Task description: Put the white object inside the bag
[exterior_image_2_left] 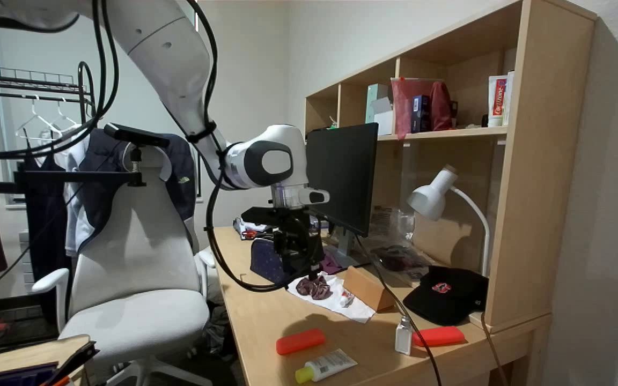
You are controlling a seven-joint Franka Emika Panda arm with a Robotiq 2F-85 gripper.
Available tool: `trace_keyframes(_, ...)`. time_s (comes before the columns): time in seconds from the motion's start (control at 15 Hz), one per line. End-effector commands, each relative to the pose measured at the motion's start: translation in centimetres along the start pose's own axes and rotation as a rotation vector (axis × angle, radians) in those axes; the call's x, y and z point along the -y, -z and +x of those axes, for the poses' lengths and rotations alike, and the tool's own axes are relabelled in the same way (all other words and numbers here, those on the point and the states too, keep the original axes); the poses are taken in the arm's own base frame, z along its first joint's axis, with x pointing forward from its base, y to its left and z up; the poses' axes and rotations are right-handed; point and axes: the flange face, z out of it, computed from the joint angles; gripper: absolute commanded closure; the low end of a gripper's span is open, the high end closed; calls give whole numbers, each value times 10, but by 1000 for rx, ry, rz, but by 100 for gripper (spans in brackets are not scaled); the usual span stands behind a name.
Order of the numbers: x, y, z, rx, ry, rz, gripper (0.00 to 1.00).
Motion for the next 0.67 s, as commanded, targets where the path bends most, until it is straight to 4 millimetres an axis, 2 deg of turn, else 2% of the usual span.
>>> trace_keyframes(0.0, -24, 8, -25, 4, -22, 35, 0)
trace_keyframes(0.33, -42, -10, -37, 54, 37, 161, 0)
trace_keyframes(0.47, -15, 8, -31, 4, 98, 162, 0)
trace_keyframes(0.53, 18, 22, -28, -5, 173, 143, 0)
trace_keyframes(0.6, 46, 27, -27, 8, 232, 145, 0)
